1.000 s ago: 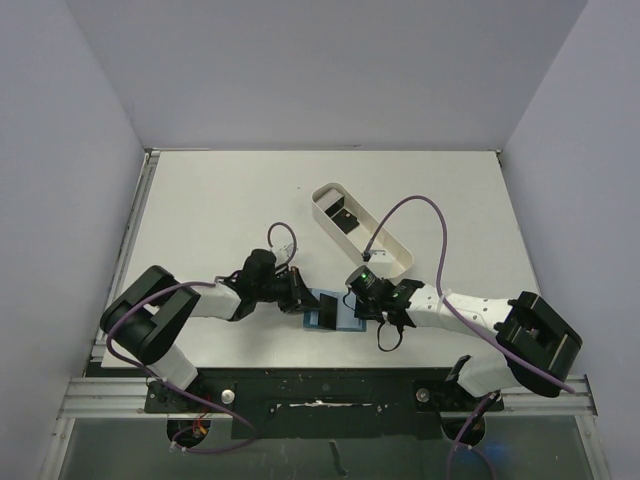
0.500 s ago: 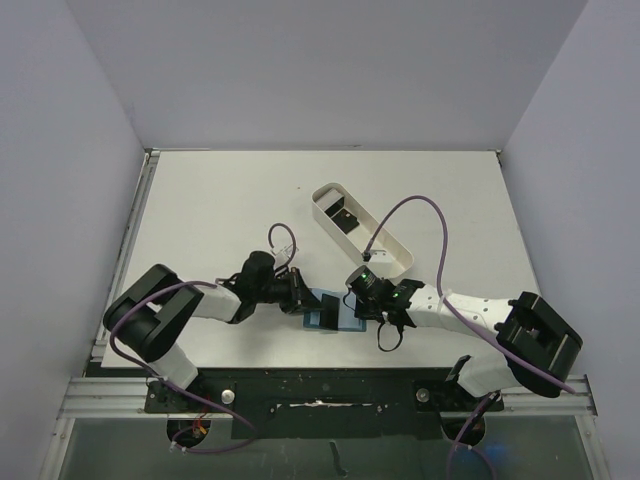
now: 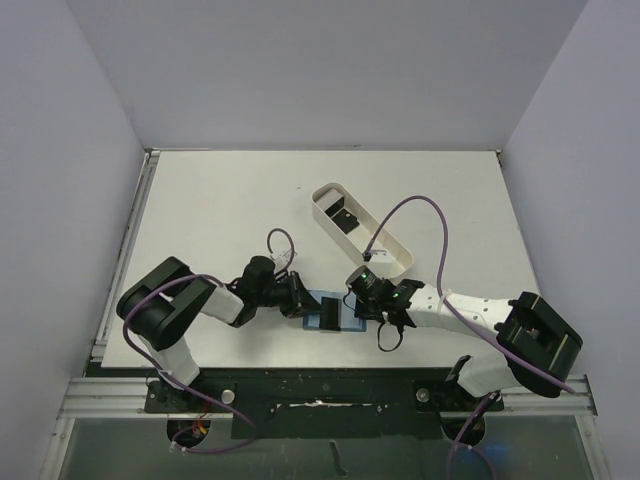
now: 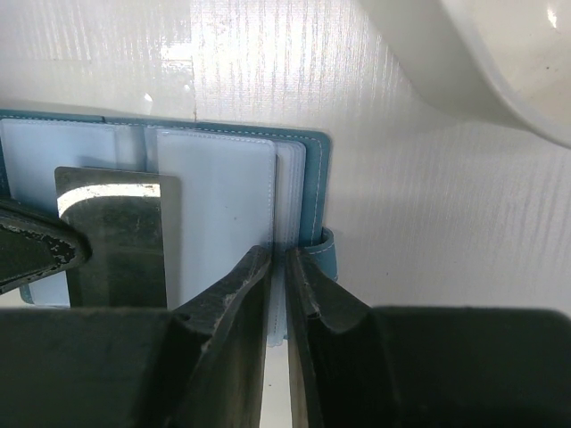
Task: Put the credit cards into the card holder
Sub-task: Insert the credit card into the card holder.
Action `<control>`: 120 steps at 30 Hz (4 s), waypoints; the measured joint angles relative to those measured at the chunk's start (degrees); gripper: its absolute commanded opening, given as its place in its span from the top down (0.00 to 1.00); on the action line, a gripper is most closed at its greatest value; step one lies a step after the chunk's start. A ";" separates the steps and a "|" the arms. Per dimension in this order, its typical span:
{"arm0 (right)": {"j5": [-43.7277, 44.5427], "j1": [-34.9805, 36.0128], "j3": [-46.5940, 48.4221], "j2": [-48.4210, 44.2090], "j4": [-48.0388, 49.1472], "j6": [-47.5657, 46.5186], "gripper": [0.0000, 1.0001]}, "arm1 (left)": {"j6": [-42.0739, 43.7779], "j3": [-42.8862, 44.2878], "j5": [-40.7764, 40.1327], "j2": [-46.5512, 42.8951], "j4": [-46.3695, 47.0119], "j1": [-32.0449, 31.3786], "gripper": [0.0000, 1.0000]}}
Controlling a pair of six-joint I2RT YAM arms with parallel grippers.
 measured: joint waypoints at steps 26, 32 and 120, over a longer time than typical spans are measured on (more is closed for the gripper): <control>0.31 0.00 -0.37 -0.44 0.00 0.81 0.86 | -5.40 -0.70 -5.99 2.03 5.64 -2.97 1.00; 0.31 0.00 -0.50 -0.50 0.11 0.87 0.86 | -7.13 -0.70 -7.43 3.28 7.65 -4.09 1.00; 6.54 2.47 -5.07 -21.18 -4.11 0.42 0.62 | 12.92 25.46 -27.54 -8.44 -42.45 -10.27 0.53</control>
